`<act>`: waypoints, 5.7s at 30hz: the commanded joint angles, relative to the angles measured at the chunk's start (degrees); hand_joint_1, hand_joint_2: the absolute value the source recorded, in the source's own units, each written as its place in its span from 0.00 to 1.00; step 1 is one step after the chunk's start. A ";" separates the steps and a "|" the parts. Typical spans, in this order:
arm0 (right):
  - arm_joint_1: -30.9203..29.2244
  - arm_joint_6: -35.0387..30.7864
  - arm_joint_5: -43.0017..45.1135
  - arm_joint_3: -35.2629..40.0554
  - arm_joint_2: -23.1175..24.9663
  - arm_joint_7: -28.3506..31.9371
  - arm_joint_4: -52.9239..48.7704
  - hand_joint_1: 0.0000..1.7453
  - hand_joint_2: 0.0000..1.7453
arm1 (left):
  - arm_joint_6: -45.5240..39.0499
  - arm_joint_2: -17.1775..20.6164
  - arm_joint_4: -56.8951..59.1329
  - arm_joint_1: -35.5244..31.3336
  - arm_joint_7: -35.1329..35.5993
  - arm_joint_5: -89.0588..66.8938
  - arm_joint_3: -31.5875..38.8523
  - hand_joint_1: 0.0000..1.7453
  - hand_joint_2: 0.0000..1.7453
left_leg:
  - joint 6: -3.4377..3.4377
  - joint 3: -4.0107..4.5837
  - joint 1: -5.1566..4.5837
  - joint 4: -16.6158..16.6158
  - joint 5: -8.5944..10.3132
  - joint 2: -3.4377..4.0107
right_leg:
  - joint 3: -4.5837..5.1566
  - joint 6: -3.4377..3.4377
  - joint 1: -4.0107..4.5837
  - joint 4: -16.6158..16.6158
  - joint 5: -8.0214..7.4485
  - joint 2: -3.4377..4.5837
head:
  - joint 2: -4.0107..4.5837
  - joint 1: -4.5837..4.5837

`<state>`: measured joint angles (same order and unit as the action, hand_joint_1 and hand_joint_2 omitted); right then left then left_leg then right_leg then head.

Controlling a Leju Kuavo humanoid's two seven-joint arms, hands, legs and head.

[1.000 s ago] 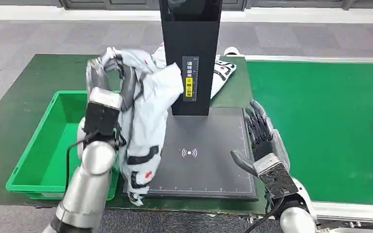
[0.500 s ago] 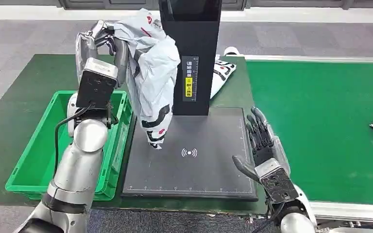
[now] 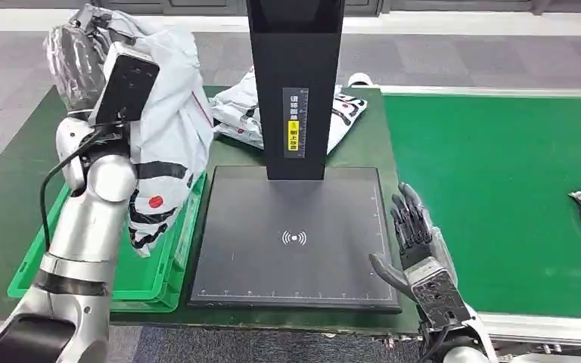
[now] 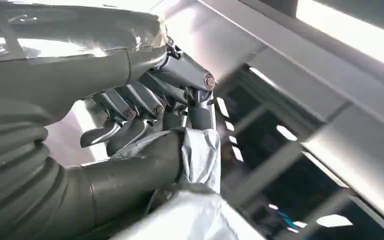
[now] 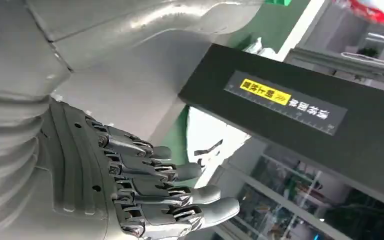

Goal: Moved the parcel from conveyor to table for the left to box.

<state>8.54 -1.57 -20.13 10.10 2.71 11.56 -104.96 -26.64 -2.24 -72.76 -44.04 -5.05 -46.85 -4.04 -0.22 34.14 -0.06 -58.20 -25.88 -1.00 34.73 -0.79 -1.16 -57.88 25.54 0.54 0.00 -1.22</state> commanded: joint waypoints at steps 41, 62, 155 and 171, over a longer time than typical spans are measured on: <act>3.31 1.13 -1.96 -5.55 -0.94 -4.20 -4.51 0.00 1.00 | -2.21 9.80 6.47 11.13 10.34 -14.19 20.14 0.00 0.00 | -0.10 -0.16 0.15 0.09 -0.12 0.32 | -0.12 0.12 0.18 0.12 0.01 0.19 | 0.02 0.02; 1.97 3.93 -3.59 -5.77 -0.23 -3.97 -2.82 0.00 1.00 | -6.88 8.09 -15.50 25.98 17.70 -31.60 39.76 0.00 0.00 | -0.18 -0.20 0.21 0.15 -0.20 0.20 | -0.18 0.25 0.22 0.16 0.18 0.09 | 0.00 0.02; -51.55 -5.76 -51.50 -26.92 -28.29 -34.02 90.37 0.00 1.00 | 27.81 -5.94 -6.02 38.87 -13.05 51.46 -14.96 0.00 1.00 | 0.22 -0.29 -0.08 -0.03 -0.38 0.12 | -0.40 -0.11 -0.05 0.20 0.14 0.02 | 0.00 0.02; -49.37 -3.77 -52.40 -27.25 -27.21 -34.91 90.91 0.00 1.00 | 27.68 -4.94 -4.59 39.61 -13.98 52.31 -16.06 0.00 1.00 | 0.22 -0.34 -0.06 0.00 -0.38 0.13 | -0.45 -0.11 -0.02 0.24 0.14 0.03 | 0.02 0.02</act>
<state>-38.41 -7.19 -72.35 -16.17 -25.88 -22.84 -18.01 1.62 -8.90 -80.45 -3.33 -18.91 5.09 -18.38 0.06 34.00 -0.18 -58.30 -26.25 -1.05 34.47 -0.99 -1.27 -57.79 25.71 0.51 0.02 -1.20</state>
